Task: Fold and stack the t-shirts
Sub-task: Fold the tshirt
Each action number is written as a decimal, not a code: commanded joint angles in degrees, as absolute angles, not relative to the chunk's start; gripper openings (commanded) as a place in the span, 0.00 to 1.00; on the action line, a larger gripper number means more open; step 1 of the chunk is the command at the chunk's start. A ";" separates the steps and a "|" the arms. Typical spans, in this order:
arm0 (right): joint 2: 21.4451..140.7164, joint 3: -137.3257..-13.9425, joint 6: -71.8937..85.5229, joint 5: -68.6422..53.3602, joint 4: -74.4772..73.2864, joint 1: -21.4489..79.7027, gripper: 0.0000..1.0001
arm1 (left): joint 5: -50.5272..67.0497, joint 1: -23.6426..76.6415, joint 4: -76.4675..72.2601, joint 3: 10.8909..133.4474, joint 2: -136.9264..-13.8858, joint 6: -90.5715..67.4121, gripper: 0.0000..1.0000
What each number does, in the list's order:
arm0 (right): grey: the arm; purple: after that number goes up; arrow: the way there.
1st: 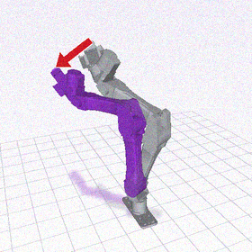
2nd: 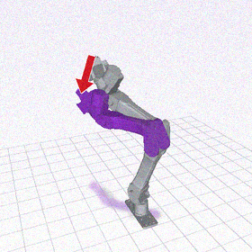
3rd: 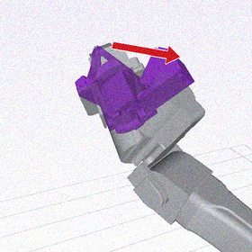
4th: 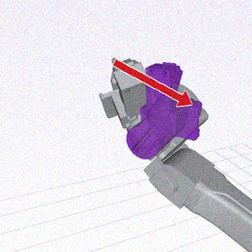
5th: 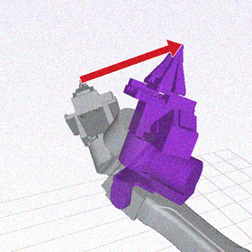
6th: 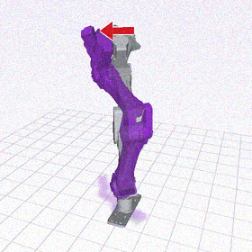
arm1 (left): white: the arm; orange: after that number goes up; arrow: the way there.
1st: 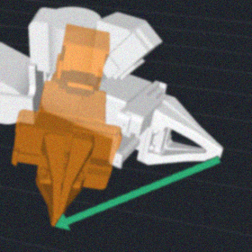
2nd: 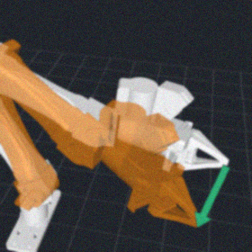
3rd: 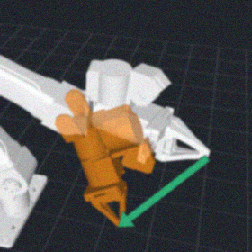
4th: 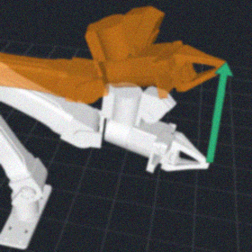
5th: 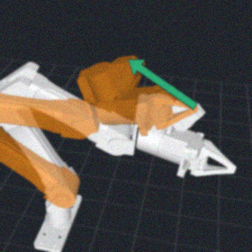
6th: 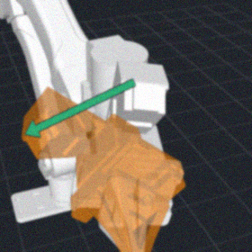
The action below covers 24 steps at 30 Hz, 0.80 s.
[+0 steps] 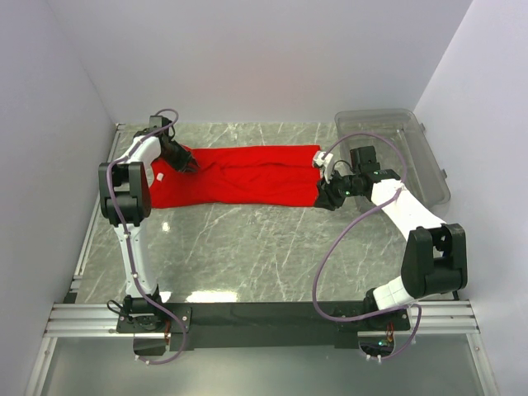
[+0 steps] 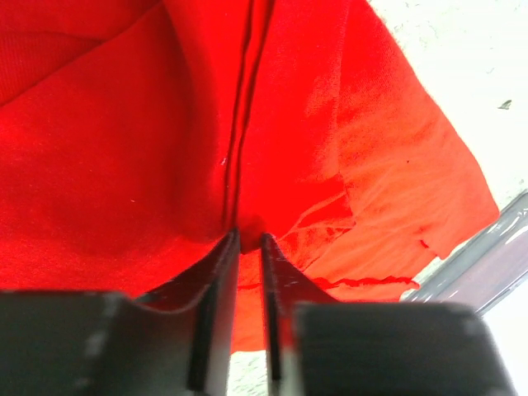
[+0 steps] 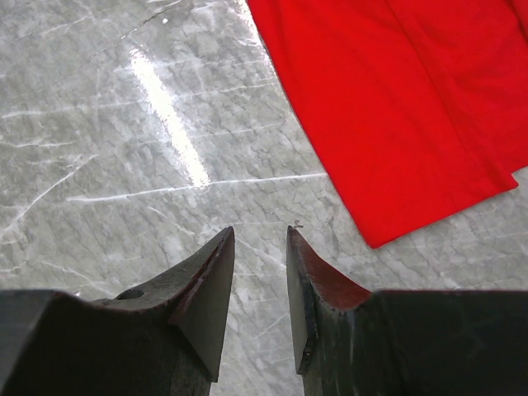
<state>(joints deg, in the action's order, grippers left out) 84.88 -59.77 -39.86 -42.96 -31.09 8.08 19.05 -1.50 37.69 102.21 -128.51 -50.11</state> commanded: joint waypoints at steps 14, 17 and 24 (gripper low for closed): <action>84.38 -59.85 -39.90 -43.94 -30.32 7.12 0.39 | 23.55 -1.49 33.93 105.99 -126.56 -48.78 0.01; 84.46 -59.85 -39.90 -43.94 -30.41 7.03 0.39 | 26.10 -1.84 33.23 109.41 -127.87 -49.83 0.01; 84.38 -59.86 -40.08 -44.03 -30.41 6.77 0.39 | 34.00 -2.20 29.11 120.04 -135.25 -55.01 0.01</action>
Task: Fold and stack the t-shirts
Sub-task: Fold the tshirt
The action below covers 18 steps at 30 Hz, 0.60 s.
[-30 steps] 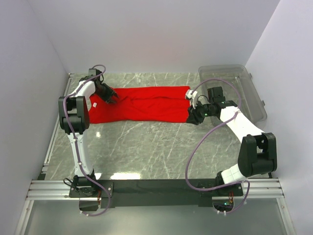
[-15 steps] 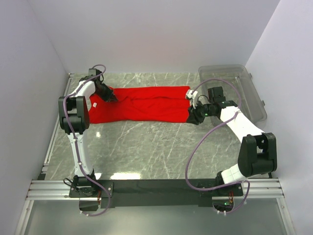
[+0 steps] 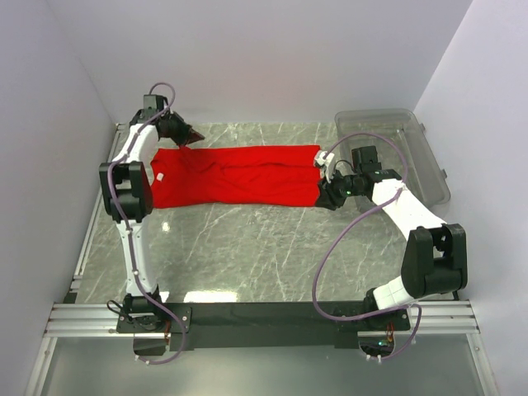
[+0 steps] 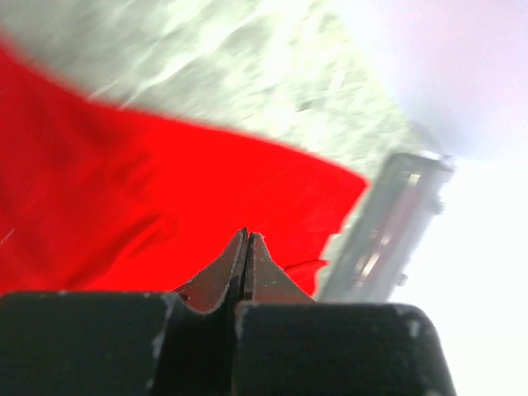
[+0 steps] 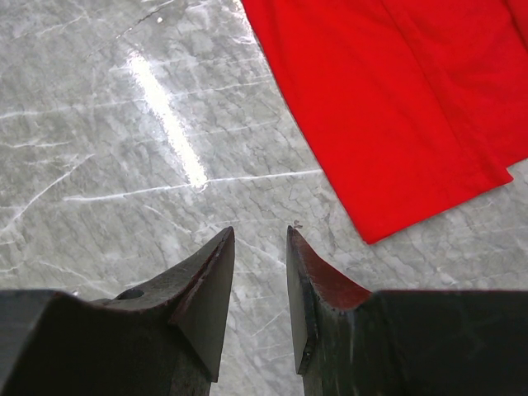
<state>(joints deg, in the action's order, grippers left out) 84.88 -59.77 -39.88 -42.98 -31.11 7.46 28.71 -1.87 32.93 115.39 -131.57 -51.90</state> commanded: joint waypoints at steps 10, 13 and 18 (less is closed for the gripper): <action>83.50 -58.27 -40.61 -44.03 -30.23 5.10 0.39 | 27.70 -2.11 36.29 114.81 -129.06 -49.84 0.25; 84.20 -58.53 -40.34 -44.30 -30.06 5.01 0.39 | 23.12 -2.11 35.25 105.31 -124.12 -47.55 0.33; 85.86 -60.11 -39.82 -45.44 -30.32 5.01 0.39 | 21.89 -1.76 33.49 97.66 -120.15 -47.81 0.35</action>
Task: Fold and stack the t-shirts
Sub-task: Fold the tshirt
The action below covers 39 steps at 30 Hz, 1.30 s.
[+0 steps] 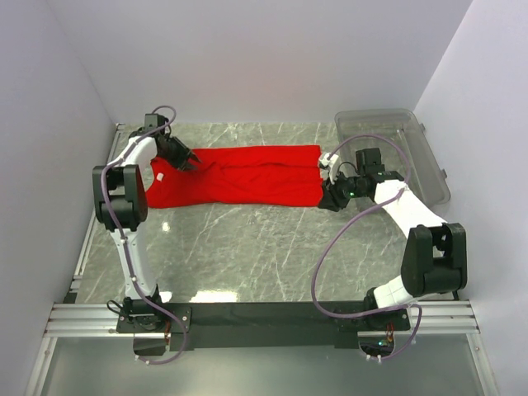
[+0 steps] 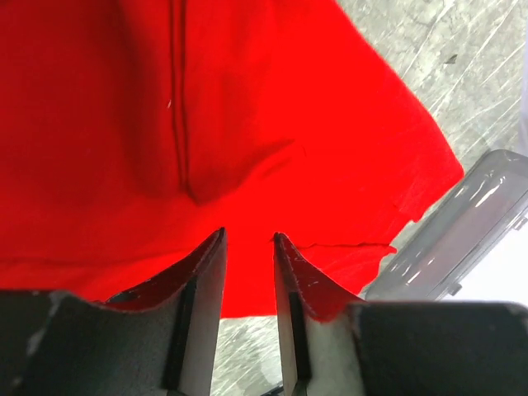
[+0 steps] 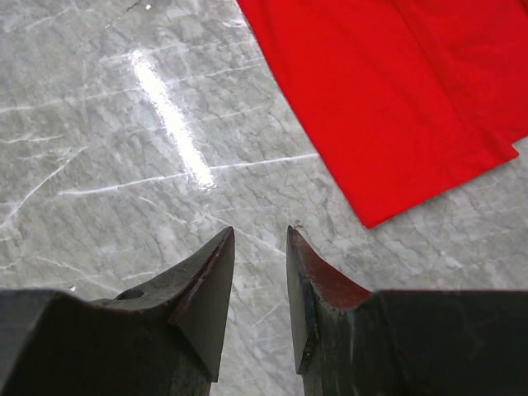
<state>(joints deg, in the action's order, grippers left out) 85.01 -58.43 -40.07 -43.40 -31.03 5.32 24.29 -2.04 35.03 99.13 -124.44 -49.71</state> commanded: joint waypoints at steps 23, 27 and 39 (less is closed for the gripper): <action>85.52 -59.94 -39.82 -45.26 -30.06 5.01 0.39 | 19.51 -0.97 33.66 96.94 -124.28 -49.57 0.36; 85.34 -59.77 -39.81 -45.26 -29.97 5.01 0.39 | 19.34 -0.97 34.19 97.91 -125.42 -49.75 0.36; 85.17 -59.85 -39.99 -45.18 -30.15 4.92 0.39 | 18.72 -0.97 34.89 101.16 -128.32 -50.01 0.30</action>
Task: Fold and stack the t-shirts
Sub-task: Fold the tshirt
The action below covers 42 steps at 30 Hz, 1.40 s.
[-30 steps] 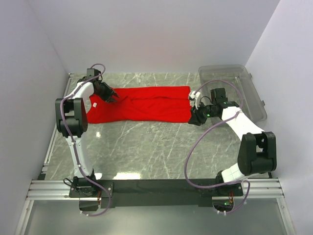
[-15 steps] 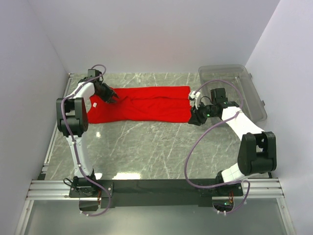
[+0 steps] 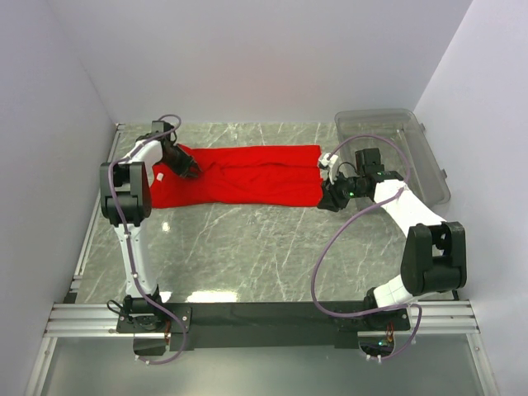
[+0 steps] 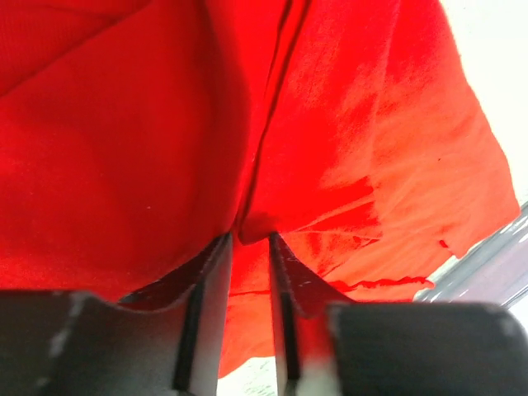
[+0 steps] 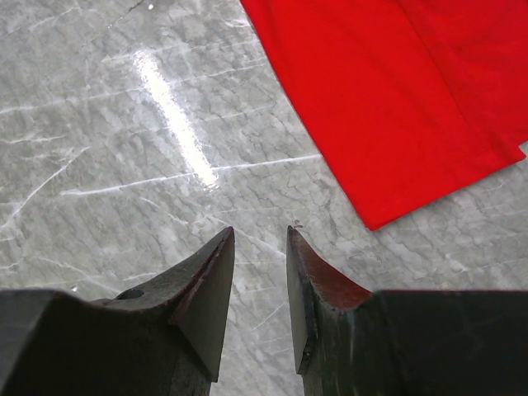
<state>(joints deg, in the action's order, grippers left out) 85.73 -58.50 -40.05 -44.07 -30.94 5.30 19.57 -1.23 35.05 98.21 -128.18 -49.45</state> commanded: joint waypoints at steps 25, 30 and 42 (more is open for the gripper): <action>84.81 -59.15 -40.17 -45.44 -30.06 4.83 0.39 | 25.57 -1.93 34.10 102.57 -127.53 -47.99 0.01; 84.81 -58.89 -40.34 -45.35 -29.97 4.75 0.39 | 26.80 -2.99 32.96 101.34 -126.65 -47.90 0.01; 84.90 -59.15 -40.34 -45.44 -29.97 4.57 0.39 | 31.55 -4.39 35.94 104.68 -128.23 -44.83 0.01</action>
